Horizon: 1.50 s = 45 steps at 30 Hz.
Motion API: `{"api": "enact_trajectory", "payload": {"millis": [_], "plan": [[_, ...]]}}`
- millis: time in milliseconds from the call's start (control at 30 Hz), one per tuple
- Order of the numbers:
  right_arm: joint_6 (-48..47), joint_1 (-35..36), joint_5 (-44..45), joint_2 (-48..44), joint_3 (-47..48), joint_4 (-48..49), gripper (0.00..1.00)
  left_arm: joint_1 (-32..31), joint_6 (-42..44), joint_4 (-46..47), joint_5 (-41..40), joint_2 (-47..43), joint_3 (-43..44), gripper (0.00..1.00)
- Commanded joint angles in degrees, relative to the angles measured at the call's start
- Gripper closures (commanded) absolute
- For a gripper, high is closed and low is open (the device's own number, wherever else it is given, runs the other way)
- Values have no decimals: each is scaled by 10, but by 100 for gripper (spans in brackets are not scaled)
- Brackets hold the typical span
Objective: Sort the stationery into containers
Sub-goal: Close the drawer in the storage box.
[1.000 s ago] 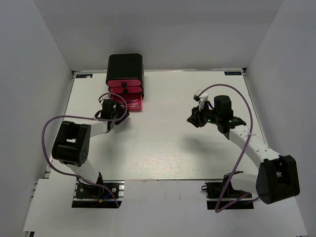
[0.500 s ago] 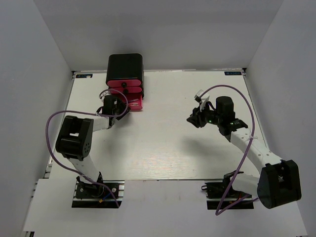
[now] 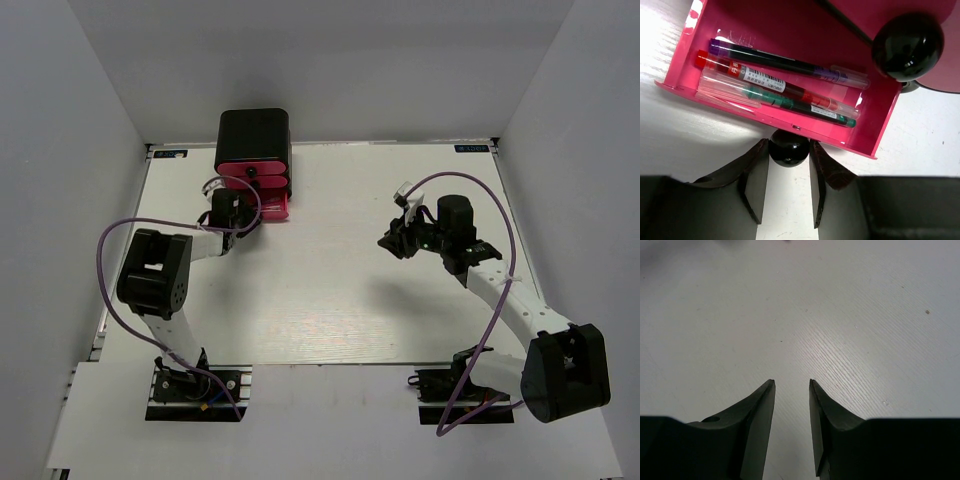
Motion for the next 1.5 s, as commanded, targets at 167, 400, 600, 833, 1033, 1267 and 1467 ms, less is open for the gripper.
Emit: {"api": "enact_trajectory", "payload": {"millis": [167,400,600,833,1033,1267,1467], "plan": [[-7,-2,-12,-3,-4,25,60,3,17,28,-18,3,38,66],[-9,-1,-13,2,-5,25,60,3,11,46,-24,19,61,66],[-12,-1,-12,8,-5,24,60,3,-7,71,-24,48,79,66],[-18,-1,-8,11,-6,23,60,3,-55,121,-24,71,86,66],[-21,-1,-9,16,-5,21,60,3,-82,156,-40,90,86,62],[-26,-1,-7,17,-5,20,60,3,-88,168,-40,96,97,47],[-28,-2,-7,17,-7,19,60,3,-88,184,-30,84,64,37]]}}
